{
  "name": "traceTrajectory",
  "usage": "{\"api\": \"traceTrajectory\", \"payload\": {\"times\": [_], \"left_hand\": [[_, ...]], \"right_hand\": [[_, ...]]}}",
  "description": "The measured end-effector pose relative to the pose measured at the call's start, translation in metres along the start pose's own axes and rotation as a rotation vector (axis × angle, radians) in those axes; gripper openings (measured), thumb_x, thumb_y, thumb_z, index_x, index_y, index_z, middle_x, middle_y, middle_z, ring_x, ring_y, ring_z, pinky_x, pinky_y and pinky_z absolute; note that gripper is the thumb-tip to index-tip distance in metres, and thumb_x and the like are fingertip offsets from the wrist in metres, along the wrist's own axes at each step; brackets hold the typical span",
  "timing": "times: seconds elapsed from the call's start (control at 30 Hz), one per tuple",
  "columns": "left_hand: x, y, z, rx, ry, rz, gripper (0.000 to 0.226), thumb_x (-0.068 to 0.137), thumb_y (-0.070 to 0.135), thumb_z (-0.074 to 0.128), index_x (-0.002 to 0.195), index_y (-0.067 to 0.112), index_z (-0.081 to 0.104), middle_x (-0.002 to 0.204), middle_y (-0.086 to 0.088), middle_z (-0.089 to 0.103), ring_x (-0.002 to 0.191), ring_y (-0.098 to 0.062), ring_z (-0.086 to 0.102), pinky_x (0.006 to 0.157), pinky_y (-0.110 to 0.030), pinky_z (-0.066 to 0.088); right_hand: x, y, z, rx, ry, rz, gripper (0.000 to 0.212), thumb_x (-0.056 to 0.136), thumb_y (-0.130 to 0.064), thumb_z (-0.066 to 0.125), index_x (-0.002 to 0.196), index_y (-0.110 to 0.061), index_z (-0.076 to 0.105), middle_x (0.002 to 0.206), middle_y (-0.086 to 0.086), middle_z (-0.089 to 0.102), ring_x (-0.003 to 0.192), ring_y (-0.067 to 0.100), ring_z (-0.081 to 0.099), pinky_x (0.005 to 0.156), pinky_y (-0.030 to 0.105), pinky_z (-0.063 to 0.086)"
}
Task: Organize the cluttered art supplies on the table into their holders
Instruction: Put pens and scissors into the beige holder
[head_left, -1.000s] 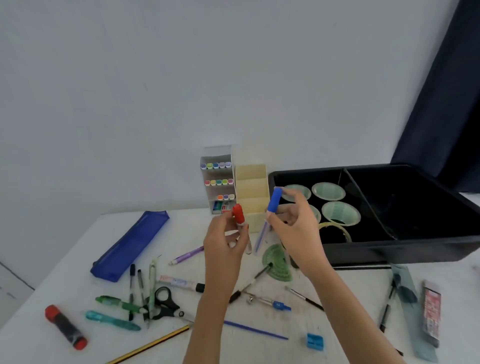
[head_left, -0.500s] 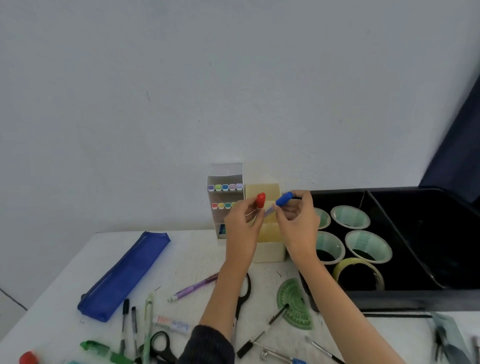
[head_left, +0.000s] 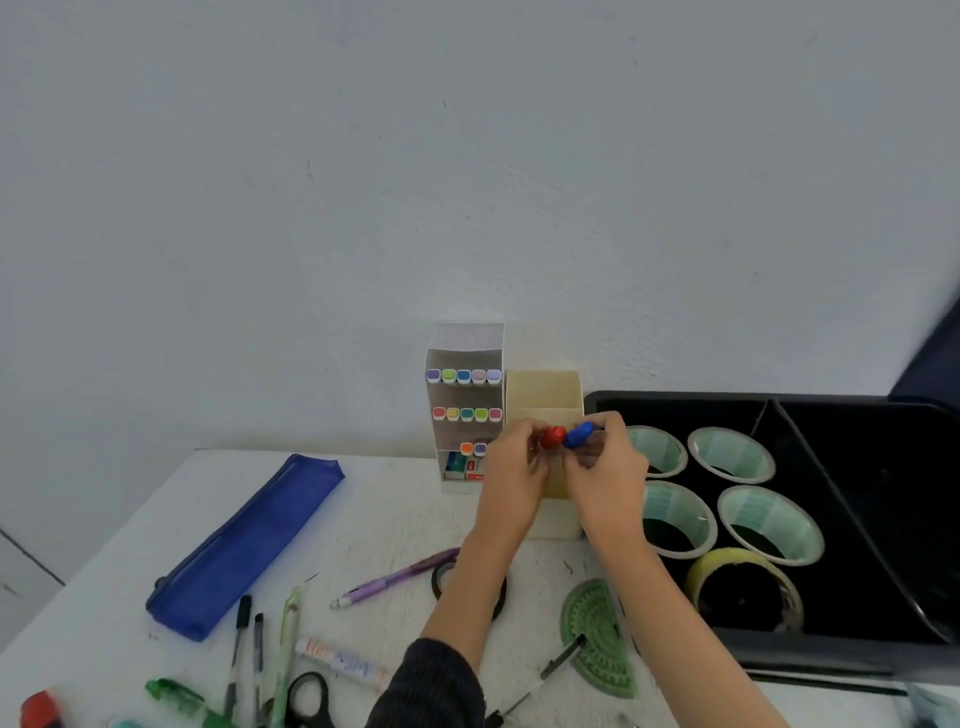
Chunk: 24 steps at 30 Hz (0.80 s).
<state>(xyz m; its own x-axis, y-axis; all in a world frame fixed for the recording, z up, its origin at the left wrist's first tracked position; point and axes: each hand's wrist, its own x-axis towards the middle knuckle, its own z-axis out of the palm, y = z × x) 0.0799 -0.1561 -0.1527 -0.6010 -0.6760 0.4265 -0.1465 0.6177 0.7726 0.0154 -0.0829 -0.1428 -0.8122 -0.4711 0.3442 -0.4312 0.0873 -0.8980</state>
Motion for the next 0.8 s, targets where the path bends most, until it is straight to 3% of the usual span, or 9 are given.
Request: {"api": "traceTrajectory", "payload": {"times": [0.13,0.2,0.3,0.4,0.57,0.63,0.7,0.8], "left_hand": [[0.001,-0.001,-0.001,0.077,-0.103,-0.082,0.032,0.09,0.0,0.053,0.119,0.012,0.057,0.114,-0.004,0.062,0.107,-0.012,0.057,0.098,-0.032,0.046],[0.0,0.002,-0.006,0.133,-0.142,-0.099,0.042,0.092,0.0,0.049,0.133,0.011,0.048,0.129,-0.005,0.056,0.12,-0.015,0.051,0.106,-0.026,0.038],[-0.009,0.009,-0.016,0.153,-0.134,-0.132,0.051,0.093,0.001,0.046,0.142,0.013,0.036,0.142,-0.003,0.043,0.132,-0.013,0.038,0.105,-0.018,0.028],[-0.028,0.021,-0.03,0.113,-0.079,-0.109,0.05,0.093,0.003,0.048,0.141,0.016,0.038,0.141,0.001,0.044,0.13,-0.01,0.039,0.105,-0.018,0.03],[-0.073,0.038,-0.057,0.088,0.045,-0.093,0.047,0.092,0.008,0.049,0.137,0.02,0.044,0.135,0.007,0.05,0.124,-0.006,0.044,0.105,-0.021,0.036],[-0.091,0.038,-0.067,0.101,0.092,-0.111,0.045,0.092,0.009,0.048,0.135,0.021,0.046,0.133,0.008,0.052,0.122,-0.004,0.046,0.104,-0.023,0.037],[-0.109,0.035,-0.08,0.099,0.148,-0.165,0.042,0.093,0.008,0.048,0.133,0.022,0.048,0.128,0.008,0.055,0.117,-0.002,0.048,0.1,-0.021,0.041],[-0.13,0.032,-0.094,0.067,0.226,-0.265,0.038,0.092,0.006,0.049,0.127,0.023,0.052,0.12,0.007,0.059,0.108,0.0,0.052,0.087,-0.006,0.04]], "right_hand": [[0.001,0.003,0.002,-0.08,-0.085,-0.019,0.031,0.081,0.008,0.059,0.108,-0.008,0.058,0.094,0.001,0.061,0.085,0.009,0.059,0.07,0.01,0.044],[0.001,0.003,0.002,-0.101,-0.102,-0.042,0.033,0.082,0.008,0.058,0.111,-0.007,0.06,0.094,-0.001,0.06,0.086,0.009,0.058,0.071,0.009,0.042],[0.001,0.001,0.001,-0.086,-0.044,-0.069,0.037,0.082,0.008,0.057,0.115,-0.007,0.061,0.097,-0.002,0.061,0.088,0.009,0.058,0.073,0.013,0.046],[0.0,0.0,-0.002,-0.085,0.094,-0.096,0.038,0.079,0.007,0.057,0.112,-0.012,0.06,0.099,0.003,0.06,0.087,0.015,0.057,0.072,0.03,0.052],[-0.014,-0.015,-0.008,-0.114,0.153,-0.304,0.03,0.074,0.011,0.053,0.094,-0.011,0.061,0.084,0.003,0.057,0.077,0.019,0.054,0.063,0.035,0.049],[-0.029,-0.027,-0.007,-0.116,0.115,-0.379,0.028,0.073,0.011,0.053,0.089,-0.01,0.062,0.083,0.002,0.058,0.078,0.018,0.054,0.064,0.031,0.048],[-0.056,-0.043,-0.001,-0.01,0.012,-0.326,0.027,0.075,0.011,0.053,0.087,-0.011,0.063,0.082,-0.001,0.06,0.076,0.009,0.056,0.066,0.014,0.045],[-0.096,-0.055,0.015,0.092,-0.185,-0.202,0.029,0.08,0.011,0.055,0.084,-0.016,0.063,0.082,-0.008,0.062,0.074,0.001,0.057,0.065,0.006,0.044]]}}
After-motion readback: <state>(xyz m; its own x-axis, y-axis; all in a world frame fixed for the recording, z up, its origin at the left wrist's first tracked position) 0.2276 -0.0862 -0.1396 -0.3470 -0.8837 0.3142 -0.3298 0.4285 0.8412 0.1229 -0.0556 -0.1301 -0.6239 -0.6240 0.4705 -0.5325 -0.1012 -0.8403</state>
